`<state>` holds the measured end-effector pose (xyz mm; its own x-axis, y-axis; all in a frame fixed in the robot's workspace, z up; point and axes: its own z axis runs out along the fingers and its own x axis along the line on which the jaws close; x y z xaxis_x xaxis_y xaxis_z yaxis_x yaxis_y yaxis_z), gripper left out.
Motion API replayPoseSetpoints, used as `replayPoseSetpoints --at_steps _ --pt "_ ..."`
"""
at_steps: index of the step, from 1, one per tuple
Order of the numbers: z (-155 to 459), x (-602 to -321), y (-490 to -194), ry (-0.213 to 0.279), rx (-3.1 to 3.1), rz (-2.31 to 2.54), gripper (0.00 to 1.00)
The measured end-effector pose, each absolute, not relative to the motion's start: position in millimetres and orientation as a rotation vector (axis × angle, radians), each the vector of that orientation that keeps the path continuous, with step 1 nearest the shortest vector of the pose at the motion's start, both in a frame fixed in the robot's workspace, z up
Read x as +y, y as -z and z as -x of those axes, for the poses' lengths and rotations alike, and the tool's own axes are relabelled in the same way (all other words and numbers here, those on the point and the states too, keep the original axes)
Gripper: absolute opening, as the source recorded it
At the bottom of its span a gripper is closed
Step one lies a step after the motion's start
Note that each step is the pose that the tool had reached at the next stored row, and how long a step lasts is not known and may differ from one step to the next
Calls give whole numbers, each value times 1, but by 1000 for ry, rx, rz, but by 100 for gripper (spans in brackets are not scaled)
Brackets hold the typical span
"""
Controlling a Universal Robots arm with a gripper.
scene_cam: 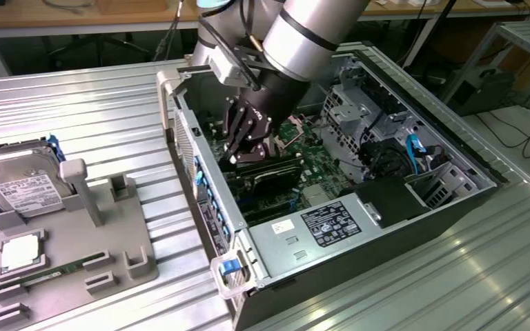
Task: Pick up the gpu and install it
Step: 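Press down on the gpu until it lock into place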
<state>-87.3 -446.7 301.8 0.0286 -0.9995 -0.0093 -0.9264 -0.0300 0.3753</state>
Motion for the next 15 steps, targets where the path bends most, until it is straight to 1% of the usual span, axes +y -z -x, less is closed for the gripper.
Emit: replayPoseSetpoints --at_steps 1,2,3,5,10,15 --pt "87 -450 -293 427 -1959 -2019 11" --pt "81 -450 -281 440 -1950 -2010 11" --pt "77 -450 -289 442 -1950 -2009 11" --pt "77 -449 -288 484 -1922 -1981 11" --pt "77 -449 -285 504 -1909 -1967 11" --pt "76 -449 -283 507 -1907 -1965 11"
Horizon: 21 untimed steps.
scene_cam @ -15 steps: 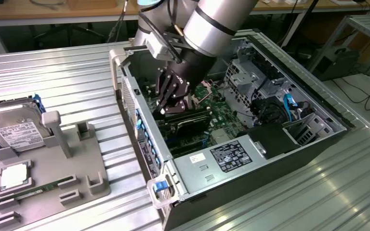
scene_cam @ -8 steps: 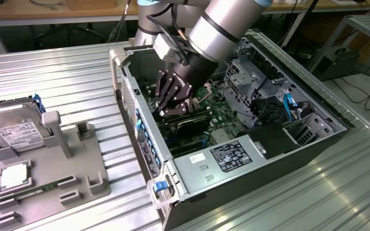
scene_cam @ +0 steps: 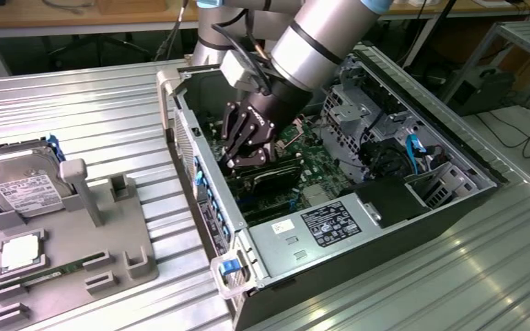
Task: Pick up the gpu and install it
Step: 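Press down on the gpu until it lock into place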
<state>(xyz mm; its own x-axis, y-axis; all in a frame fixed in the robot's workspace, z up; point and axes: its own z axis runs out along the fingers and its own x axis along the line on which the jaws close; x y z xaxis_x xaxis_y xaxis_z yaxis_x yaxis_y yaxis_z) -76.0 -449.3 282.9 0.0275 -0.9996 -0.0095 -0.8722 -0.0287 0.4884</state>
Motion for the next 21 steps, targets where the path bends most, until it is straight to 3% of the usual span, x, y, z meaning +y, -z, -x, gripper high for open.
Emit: replayPoseSetpoints --at_steps 7,16,21 --pt "59 -448 -283 508 -1907 -1966 11" --pt "59 -445 -282 408 -1927 -2055 11" --pt "59 -445 -282 396 -1930 -2066 11"
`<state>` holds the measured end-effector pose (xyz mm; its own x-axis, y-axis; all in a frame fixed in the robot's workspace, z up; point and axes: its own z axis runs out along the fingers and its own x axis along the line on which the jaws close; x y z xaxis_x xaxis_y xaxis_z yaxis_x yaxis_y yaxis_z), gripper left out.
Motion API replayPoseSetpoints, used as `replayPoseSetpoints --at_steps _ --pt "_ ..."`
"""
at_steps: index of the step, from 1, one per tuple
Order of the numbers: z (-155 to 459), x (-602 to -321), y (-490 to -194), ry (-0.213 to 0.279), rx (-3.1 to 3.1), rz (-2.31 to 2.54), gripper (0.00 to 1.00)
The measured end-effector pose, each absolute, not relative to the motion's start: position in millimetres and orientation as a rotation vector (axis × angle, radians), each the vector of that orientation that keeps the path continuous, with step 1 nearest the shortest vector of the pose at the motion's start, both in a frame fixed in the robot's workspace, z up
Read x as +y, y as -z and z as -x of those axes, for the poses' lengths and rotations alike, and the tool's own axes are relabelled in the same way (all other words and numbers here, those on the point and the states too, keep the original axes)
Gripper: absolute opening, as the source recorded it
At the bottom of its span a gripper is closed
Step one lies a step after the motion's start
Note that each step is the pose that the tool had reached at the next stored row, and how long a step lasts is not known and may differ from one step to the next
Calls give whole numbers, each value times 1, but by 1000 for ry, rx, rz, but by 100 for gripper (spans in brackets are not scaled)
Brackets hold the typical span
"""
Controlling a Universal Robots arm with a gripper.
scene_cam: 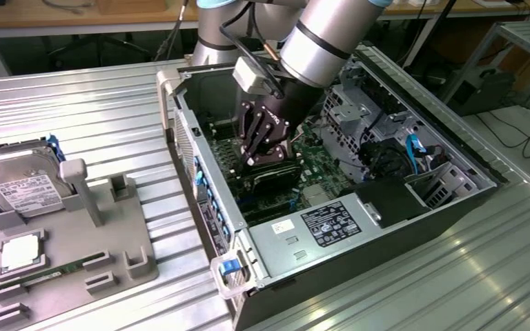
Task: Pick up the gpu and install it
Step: 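Press down on the gpu until it lock into place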
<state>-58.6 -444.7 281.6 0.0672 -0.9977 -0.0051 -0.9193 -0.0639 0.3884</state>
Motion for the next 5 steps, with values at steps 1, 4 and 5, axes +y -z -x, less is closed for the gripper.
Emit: replayPoseSetpoints --at_steps 1,4,5 --pt "59 -445 -282 396 -1930 -2066 11" --pt "59 -445 -282 396 -1930 -2066 11" --pt "59 -445 -282 395 -1930 -2066 11"
